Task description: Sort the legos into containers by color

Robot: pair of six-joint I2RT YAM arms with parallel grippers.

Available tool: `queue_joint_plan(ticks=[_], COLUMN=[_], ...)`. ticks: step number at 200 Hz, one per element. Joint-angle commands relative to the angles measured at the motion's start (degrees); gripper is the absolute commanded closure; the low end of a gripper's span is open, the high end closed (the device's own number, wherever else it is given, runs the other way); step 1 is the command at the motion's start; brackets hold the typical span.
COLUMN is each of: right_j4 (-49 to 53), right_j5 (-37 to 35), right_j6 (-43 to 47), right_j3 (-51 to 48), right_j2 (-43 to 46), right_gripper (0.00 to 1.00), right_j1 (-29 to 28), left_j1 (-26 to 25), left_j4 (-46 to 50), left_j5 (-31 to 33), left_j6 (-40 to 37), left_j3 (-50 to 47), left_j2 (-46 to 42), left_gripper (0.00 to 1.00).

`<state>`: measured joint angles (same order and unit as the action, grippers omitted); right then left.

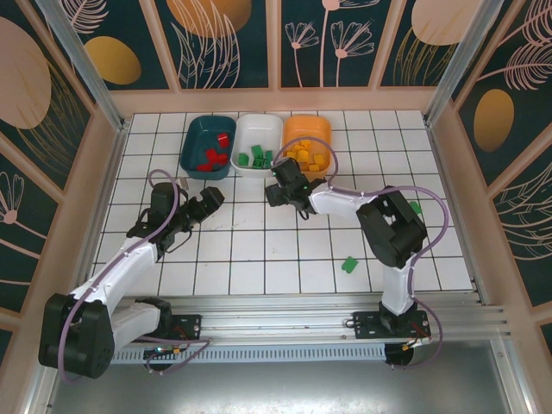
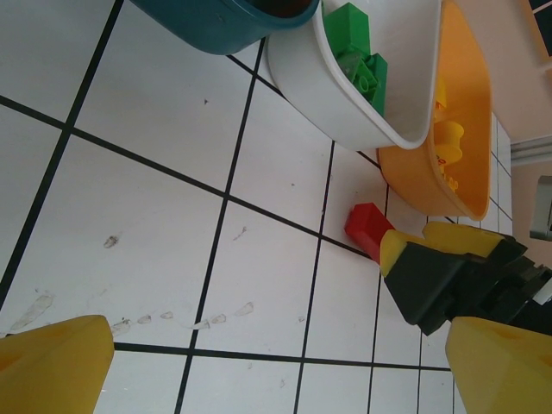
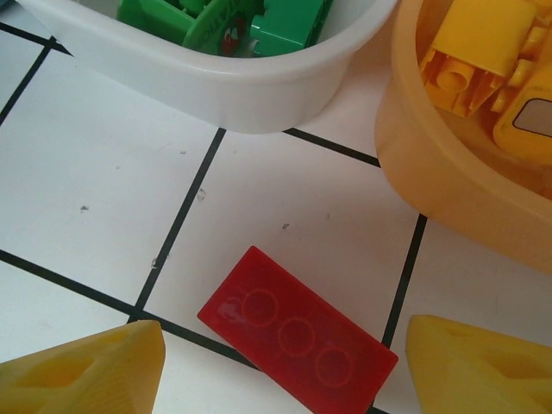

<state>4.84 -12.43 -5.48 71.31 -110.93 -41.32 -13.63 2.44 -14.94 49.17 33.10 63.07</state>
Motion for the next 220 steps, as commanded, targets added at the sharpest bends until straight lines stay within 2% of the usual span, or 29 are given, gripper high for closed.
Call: queue_joint_plan(ticks=[1, 57, 87, 129, 146, 189, 220], right_j4=[0.1, -0.6, -1.4, -1.1, -0.4, 1.9, 4.6], right_j5=[-1.9, -0.4, 0.4, 2.9, 4.1, 4.1, 2.2], right_j6=[2.7, 2.7, 1.6, -0.7, -2.3, -5.0, -5.8], right_j3=[3.3, 4.0, 1.7, 0.0, 0.4, 3.2, 0.2], right_j2=[-4.1, -7.9, -5.9, -4.2, -3.5, -1.3, 2.9], right_gripper=[0.25, 0.27, 0.3, 0.45, 0.47, 0.38, 0.29], right_j1=[0.8, 1.5, 0.4, -1.1, -1.7, -2.2, -2.1], left_j1=[-0.1, -0.1, -0.1, -0.1, -0.2, -0.1, -0.1], left_j4=[1.1, 1.2, 1.1, 0.5, 0.4, 0.0, 0.8], left_j5=[0.8, 0.4, 0.8, 0.2, 0.2, -0.2, 0.0], left_j6=[-0.2, -0.1, 0.0, 0.1, 0.1, 0.2, -0.4], left_j3=[-0.5, -0.3, -1.0, -1.0, -1.1, -1.2, -1.5], left_j2=[-1.3, -1.1, -1.7, -1.0, -1.1, -1.1, -2.3], left_gripper=[0.01, 0.02, 0.01, 0.01, 0.01, 0.01, 0.01])
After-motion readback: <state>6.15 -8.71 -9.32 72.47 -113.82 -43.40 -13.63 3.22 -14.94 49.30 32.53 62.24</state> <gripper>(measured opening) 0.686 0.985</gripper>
